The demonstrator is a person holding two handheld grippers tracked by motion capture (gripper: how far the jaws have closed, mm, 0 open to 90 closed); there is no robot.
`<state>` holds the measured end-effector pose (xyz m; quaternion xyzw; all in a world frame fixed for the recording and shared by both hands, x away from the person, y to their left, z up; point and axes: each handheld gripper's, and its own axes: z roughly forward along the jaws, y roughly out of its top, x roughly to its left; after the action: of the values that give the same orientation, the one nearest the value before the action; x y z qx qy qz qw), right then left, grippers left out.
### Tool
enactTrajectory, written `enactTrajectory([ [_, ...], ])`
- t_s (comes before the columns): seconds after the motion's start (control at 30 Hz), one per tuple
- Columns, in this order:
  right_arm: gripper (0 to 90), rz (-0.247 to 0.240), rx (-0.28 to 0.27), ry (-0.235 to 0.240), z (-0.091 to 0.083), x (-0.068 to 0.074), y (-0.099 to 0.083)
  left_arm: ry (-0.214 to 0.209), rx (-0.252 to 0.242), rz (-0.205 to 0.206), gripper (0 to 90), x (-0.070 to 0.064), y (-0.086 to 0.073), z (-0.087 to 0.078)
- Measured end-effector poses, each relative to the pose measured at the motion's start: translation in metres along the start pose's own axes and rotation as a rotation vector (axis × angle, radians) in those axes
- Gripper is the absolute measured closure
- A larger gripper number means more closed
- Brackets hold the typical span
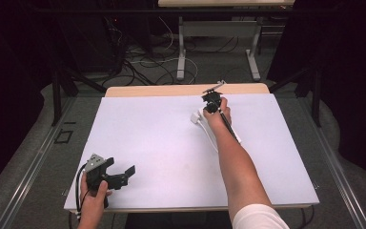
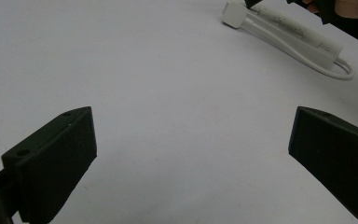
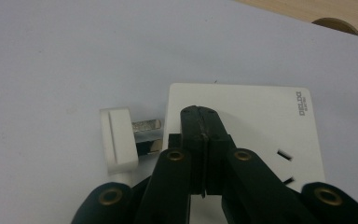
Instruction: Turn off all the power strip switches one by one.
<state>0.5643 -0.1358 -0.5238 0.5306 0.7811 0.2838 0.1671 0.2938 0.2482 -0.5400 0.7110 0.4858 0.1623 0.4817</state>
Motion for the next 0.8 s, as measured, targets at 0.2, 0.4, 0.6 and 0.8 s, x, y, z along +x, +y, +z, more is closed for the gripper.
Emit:
enactTrajectory([
  [0.2, 90.0, -0.003, -0.017, 0.001, 0.001, 0.0, -0.001, -0.001, 0.001, 0.003, 1.0, 0.0, 0.0, 0.0],
  [0.4, 90.0, -0.006, -0.025, -0.002, 0.0, 0.001, -0.001, -0.002, 0.001, 0.003, 1.0, 0.0, 0.0, 0.001],
  [0.6, 90.0, -0.018, -0.016, 0.009, -0.005, 0.002, 0.0, -0.002, 0.006, 0.002, 1.0, -0.001, 0.0, 0.001],
  [0.8, 90.0, -0.019, -0.023, 0.019, -0.015, 0.003, 0.0, 0.0, -0.002, 0.002, 1.0, -0.001, 0.0, 0.0],
])
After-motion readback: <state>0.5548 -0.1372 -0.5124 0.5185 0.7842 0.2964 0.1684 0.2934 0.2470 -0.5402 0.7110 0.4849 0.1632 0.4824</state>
